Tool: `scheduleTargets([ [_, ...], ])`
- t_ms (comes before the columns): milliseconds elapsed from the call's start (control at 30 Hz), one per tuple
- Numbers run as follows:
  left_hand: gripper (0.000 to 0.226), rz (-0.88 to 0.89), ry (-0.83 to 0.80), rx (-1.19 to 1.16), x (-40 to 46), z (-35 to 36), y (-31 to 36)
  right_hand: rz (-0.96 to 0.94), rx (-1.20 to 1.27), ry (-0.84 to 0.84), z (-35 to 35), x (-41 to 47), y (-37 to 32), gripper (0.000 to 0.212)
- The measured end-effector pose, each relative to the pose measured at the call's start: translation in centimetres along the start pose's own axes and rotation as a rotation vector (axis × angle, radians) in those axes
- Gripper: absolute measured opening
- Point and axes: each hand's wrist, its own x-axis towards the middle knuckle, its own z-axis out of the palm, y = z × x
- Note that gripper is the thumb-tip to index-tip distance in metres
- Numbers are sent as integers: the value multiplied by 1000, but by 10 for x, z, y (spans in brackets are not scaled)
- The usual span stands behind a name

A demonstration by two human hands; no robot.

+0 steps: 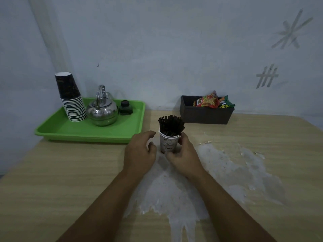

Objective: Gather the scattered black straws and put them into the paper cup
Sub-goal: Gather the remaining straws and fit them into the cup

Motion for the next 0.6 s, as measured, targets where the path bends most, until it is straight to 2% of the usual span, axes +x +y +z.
scheduleTargets([
  [67, 35, 74, 94, 134, 4, -3, -3, 3, -116, 36, 5, 6, -3, 60],
  [133, 37, 70, 123, 239, 8, -4, -7, 31, -211, 75, 9, 12, -5, 56],
  [233, 43, 16, 55, 362, 14, -4, -16, 75, -275, 123, 17, 23, -7, 52],
  [333, 42, -4, -14, 442, 17, -1, -24, 128, -269, 163, 25, 42, -8, 56],
  [600, 44, 12, -28, 540, 21, 9, -39, 177, -291, 216, 41, 102, -3, 56],
])
